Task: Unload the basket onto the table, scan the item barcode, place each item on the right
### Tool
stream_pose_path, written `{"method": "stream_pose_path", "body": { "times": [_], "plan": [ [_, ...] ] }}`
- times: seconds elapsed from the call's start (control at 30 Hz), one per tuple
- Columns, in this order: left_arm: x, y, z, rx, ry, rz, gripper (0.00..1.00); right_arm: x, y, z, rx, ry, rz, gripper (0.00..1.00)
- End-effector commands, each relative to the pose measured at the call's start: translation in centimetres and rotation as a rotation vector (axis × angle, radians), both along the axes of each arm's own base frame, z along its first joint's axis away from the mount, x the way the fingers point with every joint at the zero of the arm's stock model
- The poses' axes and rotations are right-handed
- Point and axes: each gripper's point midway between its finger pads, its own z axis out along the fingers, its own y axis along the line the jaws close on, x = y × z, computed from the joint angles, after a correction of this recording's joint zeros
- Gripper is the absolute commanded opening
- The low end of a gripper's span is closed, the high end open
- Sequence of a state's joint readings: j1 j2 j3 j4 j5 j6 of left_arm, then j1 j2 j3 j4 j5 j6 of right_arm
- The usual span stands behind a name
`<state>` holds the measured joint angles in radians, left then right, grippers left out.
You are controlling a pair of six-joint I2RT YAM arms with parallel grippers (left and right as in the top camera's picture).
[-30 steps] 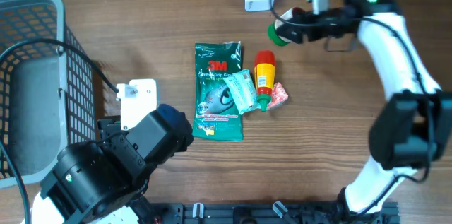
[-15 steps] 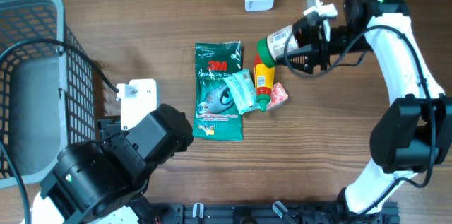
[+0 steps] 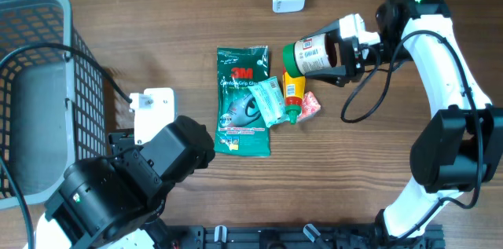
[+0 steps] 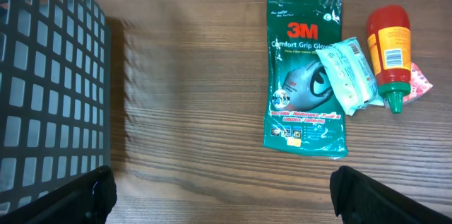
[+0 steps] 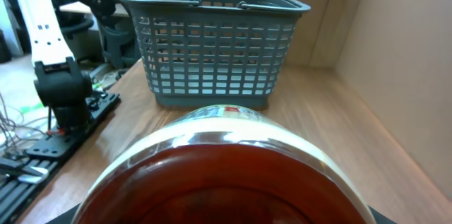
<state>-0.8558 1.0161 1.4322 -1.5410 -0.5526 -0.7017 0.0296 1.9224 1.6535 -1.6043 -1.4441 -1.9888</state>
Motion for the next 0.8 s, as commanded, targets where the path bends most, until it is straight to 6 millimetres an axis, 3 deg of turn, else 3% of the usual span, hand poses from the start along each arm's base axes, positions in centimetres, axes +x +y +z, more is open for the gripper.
{"method": "stream_pose_path", "body": {
  "times": [0.0,0.13,0.3,0.43,0.53,0.77],
  "plan": [
    [0.1,0.1,0.1,-0.004,-0.011,0.016,1.0,0.2,0.2,1.4,0.044,0.006,-0.017,0.52],
    [0.1,0.1,0.1,-0.004,-0.011,0.016,1.0,2.0,0.4,1.4,0.046,0.265,-0.053,0.47],
    [0.1,0.1,0.1,-0.004,-0.011,0.016,1.0,6.4,1.1,1.8,0.003,0.751,-0.141,0.48],
    [0.1,0.1,0.1,-0.004,-0.011,0.016,1.0,12.5,1.2,1.0,-0.016,1.111,-0.466,0.47],
    [0.1,0.1,0.1,-0.004,-0.011,0.016,1.0,15.8,0.4,0.4,0.07,1.321,-0.691,0.46],
    [0.1,0.1,0.1,-0.004,-0.011,0.016,1.0,19.0,-0.5,-2.6,0.227,1.705,-0.875,0.47]
  ]
}}
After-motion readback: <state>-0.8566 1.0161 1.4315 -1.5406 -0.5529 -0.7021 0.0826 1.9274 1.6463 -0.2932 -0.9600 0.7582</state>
